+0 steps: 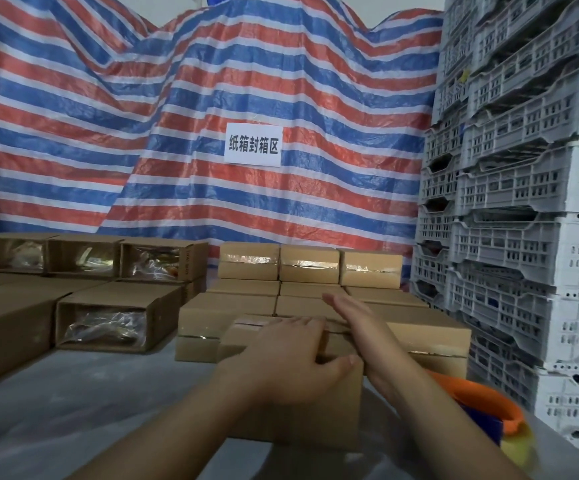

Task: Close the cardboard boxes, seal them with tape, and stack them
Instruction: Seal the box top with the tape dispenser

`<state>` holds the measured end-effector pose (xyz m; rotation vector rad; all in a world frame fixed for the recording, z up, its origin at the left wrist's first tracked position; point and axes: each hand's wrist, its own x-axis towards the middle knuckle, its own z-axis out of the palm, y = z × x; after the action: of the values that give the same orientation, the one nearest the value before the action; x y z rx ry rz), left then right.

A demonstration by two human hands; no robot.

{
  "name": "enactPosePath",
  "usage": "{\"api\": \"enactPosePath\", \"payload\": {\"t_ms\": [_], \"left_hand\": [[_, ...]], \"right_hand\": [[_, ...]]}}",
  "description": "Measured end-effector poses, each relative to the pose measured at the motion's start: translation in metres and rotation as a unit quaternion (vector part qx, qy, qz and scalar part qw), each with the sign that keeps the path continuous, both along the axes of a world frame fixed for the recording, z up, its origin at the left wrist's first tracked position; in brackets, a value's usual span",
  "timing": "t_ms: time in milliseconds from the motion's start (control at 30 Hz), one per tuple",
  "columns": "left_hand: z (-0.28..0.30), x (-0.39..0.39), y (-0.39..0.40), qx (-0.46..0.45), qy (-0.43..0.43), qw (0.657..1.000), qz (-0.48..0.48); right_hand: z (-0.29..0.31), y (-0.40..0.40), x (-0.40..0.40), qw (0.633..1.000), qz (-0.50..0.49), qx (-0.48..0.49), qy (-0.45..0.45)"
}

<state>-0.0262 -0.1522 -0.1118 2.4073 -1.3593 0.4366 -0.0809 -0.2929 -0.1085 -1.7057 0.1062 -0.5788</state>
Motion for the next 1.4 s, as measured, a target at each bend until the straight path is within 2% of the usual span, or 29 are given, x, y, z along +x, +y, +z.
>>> {"api": "enactPosePath", "payload": {"t_ms": [100,200,300,367,500,567,667,733,800,867,933,1000,1100,1200,1267,1333,1400], "left_hand": [[0.02,0.005,0.015,-0.07,0.128,0.988,-0.041],[0.034,0.02,0.04,-0.169,0.122,0.978,0.001],[0.02,0.03,0.061,-0.219,0.206,0.953,0.026],[-0.001,0.031,0.066,-0.261,0.284,0.922,0.026],[-0.025,0.025,0.065,-0.423,0.41,0.808,-0.014],[-0.027,0.022,0.061,-0.453,0.433,0.779,-0.026],[-0.033,0.023,0.059,-0.455,0.435,0.777,0.012],[-0.043,0.022,0.068,-0.419,0.466,0.78,-0.015],[-0.054,0.023,0.082,-0.365,0.487,0.791,-0.062],[-0.062,0.026,0.092,-0.334,0.474,0.811,-0.08],[-0.063,0.024,0.094,-0.334,0.459,0.82,-0.079],[-0.062,0.022,0.09,-0.366,0.431,0.823,-0.054],[-0.049,0.015,0.086,-0.439,0.389,0.81,0.002],[-0.013,0.009,0.085,-0.464,0.337,0.817,0.054],[0.017,0.012,0.086,-0.452,0.316,0.833,0.046],[0.05,0.024,0.086,-0.439,0.338,0.832,0.015],[0.079,0.043,0.089,-0.441,0.399,0.803,-0.03]], "right_hand": [[-0.004,0.0,0.002,1.0,0.003,0.014,-0.001],[-0.006,-0.003,0.004,1.0,-0.008,0.001,0.001],[-0.007,-0.001,0.003,1.0,-0.014,0.008,-0.015],[-0.009,0.0,0.002,0.999,-0.015,0.031,-0.03],[-0.02,0.008,-0.003,0.994,-0.033,0.087,-0.048],[-0.026,0.013,-0.006,0.989,-0.033,0.139,-0.028],[-0.032,0.015,-0.009,0.98,-0.035,0.194,0.022],[-0.047,0.015,-0.029,0.988,0.022,0.15,0.007],[-0.057,0.013,-0.041,0.996,0.019,0.081,-0.018],[-0.049,0.016,-0.045,1.0,0.013,0.009,0.022],[-0.049,0.018,-0.043,0.993,0.038,-0.074,0.085],[-0.055,0.014,-0.044,0.993,0.028,-0.1,0.062],[-0.049,0.02,-0.038,0.995,-0.037,-0.092,-0.014],[-0.017,0.031,-0.031,0.992,-0.087,-0.056,-0.067],[0.011,0.035,-0.02,0.989,-0.111,-0.032,-0.088],[0.041,0.036,-0.001,0.989,-0.104,0.002,-0.1],[0.067,0.028,0.025,0.99,-0.1,0.04,-0.096]]}}
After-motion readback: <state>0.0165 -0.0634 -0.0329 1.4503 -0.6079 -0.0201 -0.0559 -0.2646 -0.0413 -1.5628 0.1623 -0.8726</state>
